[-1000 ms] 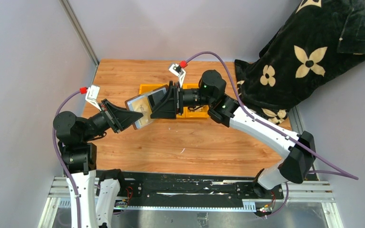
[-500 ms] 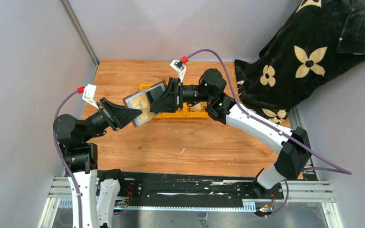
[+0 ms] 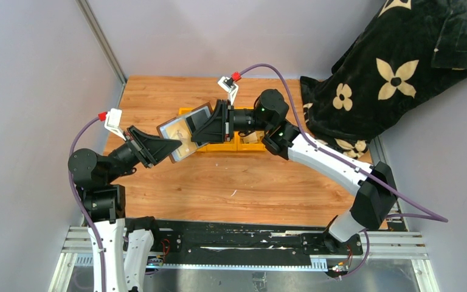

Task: Take the credit cards out of the card holder
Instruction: Remove the credit card from the card holder.

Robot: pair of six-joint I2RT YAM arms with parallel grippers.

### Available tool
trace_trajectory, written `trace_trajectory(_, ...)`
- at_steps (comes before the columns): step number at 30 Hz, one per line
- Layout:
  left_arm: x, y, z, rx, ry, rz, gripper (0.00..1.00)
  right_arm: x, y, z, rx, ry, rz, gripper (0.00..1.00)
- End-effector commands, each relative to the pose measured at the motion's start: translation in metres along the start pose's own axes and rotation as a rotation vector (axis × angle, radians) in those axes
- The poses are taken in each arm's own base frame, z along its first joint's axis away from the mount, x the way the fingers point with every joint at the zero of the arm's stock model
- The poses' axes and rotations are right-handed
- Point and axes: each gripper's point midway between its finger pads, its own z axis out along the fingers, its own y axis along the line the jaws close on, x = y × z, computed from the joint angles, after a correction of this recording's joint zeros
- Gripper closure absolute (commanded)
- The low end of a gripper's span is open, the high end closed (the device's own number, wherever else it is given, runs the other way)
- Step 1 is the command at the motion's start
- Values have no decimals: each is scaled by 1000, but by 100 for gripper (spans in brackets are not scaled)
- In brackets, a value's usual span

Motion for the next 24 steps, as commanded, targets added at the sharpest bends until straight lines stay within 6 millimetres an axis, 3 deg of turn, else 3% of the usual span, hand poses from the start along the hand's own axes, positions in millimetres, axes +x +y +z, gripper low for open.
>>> trace_trajectory(1, 12, -28, -6, 96, 71, 4, 80, 3, -15, 12, 28, -45, 30, 70)
trace_trajectory(10, 9, -35, -7, 102, 74, -43, 76, 4, -27, 15, 40, -83, 85, 80)
trace_trajectory(21, 2, -46, -7, 123, 60, -10, 72, 2, 1, 5, -64, -106, 81, 100)
trace_trajectory(24, 1, -49, -7, 128, 62, -6, 74, 2, 5, -2, -68, -121, 83, 100)
